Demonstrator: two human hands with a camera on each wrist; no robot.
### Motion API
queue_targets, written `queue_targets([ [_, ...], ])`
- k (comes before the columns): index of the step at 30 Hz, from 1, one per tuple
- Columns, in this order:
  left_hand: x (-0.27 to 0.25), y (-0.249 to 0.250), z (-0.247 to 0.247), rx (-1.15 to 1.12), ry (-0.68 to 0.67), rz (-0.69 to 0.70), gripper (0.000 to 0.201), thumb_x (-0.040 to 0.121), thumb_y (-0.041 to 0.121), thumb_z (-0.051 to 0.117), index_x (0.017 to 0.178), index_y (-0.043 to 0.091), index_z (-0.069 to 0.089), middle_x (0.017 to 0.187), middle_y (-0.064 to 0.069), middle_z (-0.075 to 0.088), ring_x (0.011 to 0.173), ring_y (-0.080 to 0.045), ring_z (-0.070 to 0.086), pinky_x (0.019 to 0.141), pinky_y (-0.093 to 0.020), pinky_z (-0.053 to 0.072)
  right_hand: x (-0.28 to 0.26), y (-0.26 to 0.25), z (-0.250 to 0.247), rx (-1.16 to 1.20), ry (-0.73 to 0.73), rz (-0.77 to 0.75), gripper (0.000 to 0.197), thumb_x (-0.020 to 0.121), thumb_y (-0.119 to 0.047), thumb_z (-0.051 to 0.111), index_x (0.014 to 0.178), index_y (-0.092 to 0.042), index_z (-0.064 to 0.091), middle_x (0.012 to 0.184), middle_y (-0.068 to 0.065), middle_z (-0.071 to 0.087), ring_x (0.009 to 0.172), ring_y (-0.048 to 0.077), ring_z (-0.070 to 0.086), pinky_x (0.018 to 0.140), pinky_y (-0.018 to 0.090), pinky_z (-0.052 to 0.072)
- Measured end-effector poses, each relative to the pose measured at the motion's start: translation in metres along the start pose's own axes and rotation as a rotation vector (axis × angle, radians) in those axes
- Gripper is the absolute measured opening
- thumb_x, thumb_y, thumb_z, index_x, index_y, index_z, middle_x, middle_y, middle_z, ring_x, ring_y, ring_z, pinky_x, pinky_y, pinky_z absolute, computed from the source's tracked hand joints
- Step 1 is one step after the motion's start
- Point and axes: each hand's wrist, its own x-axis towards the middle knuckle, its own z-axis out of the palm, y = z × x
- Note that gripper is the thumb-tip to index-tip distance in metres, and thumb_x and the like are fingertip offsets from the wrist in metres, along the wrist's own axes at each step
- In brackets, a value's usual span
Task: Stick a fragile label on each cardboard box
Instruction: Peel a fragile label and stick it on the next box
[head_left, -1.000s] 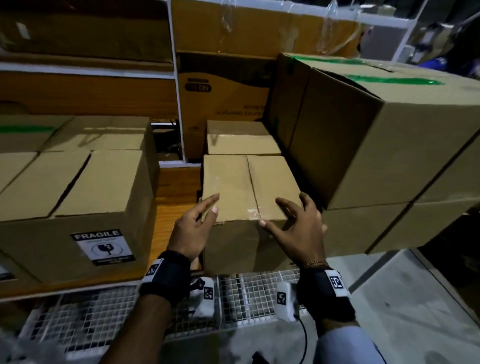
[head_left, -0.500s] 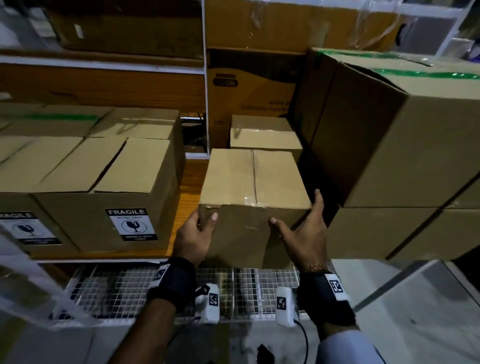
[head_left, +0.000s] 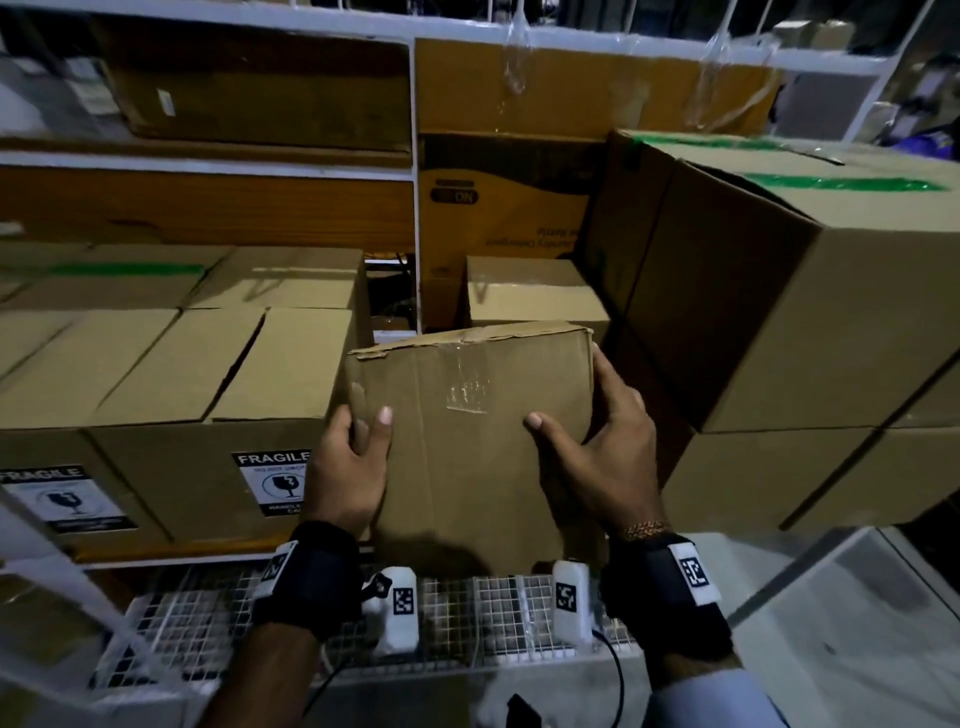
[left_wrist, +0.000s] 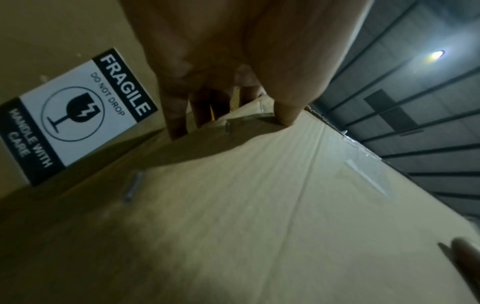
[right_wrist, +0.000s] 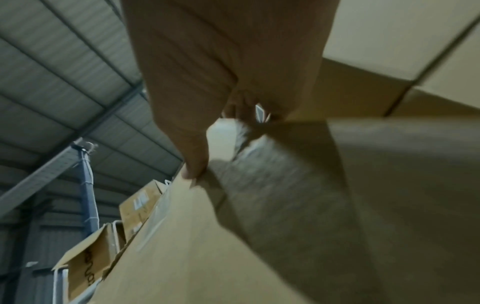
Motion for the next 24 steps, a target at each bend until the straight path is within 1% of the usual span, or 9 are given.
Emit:
queue_targets([
  [3,0.011,-0.004,-0.01,0.04,0.046,0.044,0.071,0.082,0.087,0.046,0.131,0.037,0.055,0.118,0.009,0.069,0.108,-0.02,0.066,0.095,-0.051,0.056,0.002,-0.002,0.002,0.002,-0.029,-0.007,0.098,0.079,-0.04,0.088,0.161,-0.034,0.034,0.14,-0.011,0.042,0.124,0.005,0.048,0.102,0.022,0.048],
  [5,0.014,-0.005,-0.014,0.043,0.049,0.043,0.067,0.082,0.083,0.05,0.133,0.038,0.053,0.12,0.011,0.069,0.109,-0.02,0.066,0.097,-0.051,0.055,-0.001,-0.002,0.004,0.011,-0.054,-0.005,0.097,0.079,-0.039,0.088,0.16,-0.034,0.035,0.136,-0.013,0.043,0.116,0.001,0.05,0.099,0.029,0.054],
  [7,0.013,-0.005,-0.014,0.042,0.046,0.007,0.06,0.089,0.071,0.056,0.138,0.038,0.048,0.125,0.008,0.068,0.112,-0.023,0.065,0.1,-0.052,0.053,-0.004,-0.004,0.006,0.025,-0.058,-0.035,0.094,0.079,-0.039,0.088,0.159,-0.033,0.038,0.138,-0.014,0.045,0.12,-0.002,0.05,0.098,0.035,0.058],
  [10,0.013,-0.013,-0.009,0.012,0.034,-0.028,0.065,0.093,0.063,0.059,0.148,0.038,0.033,0.138,0.002,0.061,0.12,-0.027,0.061,0.104,-0.053,0.05,-0.007,-0.01,0.007,0.057,-0.033,-0.071,0.09,0.08,-0.037,0.088,0.157,-0.034,0.041,0.146,-0.013,0.045,0.133,0.005,0.048,0.102,0.042,0.056],
  [13,0.019,-0.021,0.0,-0.044,0.01,-0.042,0.082,0.084,0.074,0.059,0.148,0.041,0.021,0.149,0.0,0.053,0.127,-0.028,0.056,0.108,-0.056,0.046,-0.008,-0.021,0.006,0.045,-0.032,-0.084,0.087,0.083,-0.034,0.086,0.157,-0.037,0.04,0.153,-0.018,0.044,0.141,0.004,0.041,0.11,0.045,0.051],
  [15,0.022,-0.025,0.006,-0.103,-0.017,-0.05,0.091,0.083,0.076,0.06,0.153,0.035,0.019,0.151,-0.002,0.051,0.131,-0.027,0.053,0.111,-0.056,0.043,-0.009,-0.029,0.005,0.031,-0.039,-0.101,0.086,0.084,-0.034,0.084,0.157,-0.04,0.039,0.151,-0.02,0.043,0.142,0.002,0.038,0.113,0.047,0.048],
  [18,0.023,-0.033,0.016,-0.126,-0.145,-0.088,0.106,0.08,0.084,0.052,0.162,0.033,0.008,0.158,-0.002,0.044,0.14,-0.029,0.047,0.116,-0.055,0.039,-0.012,-0.04,0.006,0.003,-0.108,-0.102,0.085,0.087,-0.037,0.08,0.158,-0.045,0.034,0.156,-0.016,0.037,0.146,0.009,0.035,0.115,0.051,0.045],
  [21,0.026,-0.039,0.026,0.044,-0.199,-0.151,0.085,0.1,0.066,0.033,0.164,0.028,-0.007,0.17,-0.01,0.014,0.15,-0.036,0.031,0.12,-0.049,0.029,-0.016,-0.045,0.01,-0.018,-0.189,-0.14,0.08,0.09,-0.037,0.075,0.159,-0.04,0.034,0.162,-0.02,0.033,0.15,0.009,0.03,0.117,0.054,0.042],
  [24,0.03,-0.039,0.028,0.128,-0.207,-0.174,0.076,0.106,0.055,0.027,0.165,0.018,-0.005,0.171,-0.011,-0.004,0.153,-0.036,0.022,0.119,-0.046,0.027,-0.018,-0.046,0.015,0.01,-0.229,-0.155,0.072,0.09,-0.041,0.07,0.156,-0.031,0.043,0.163,-0.018,0.036,0.151,0.001,0.03,0.118,0.05,0.042],
])
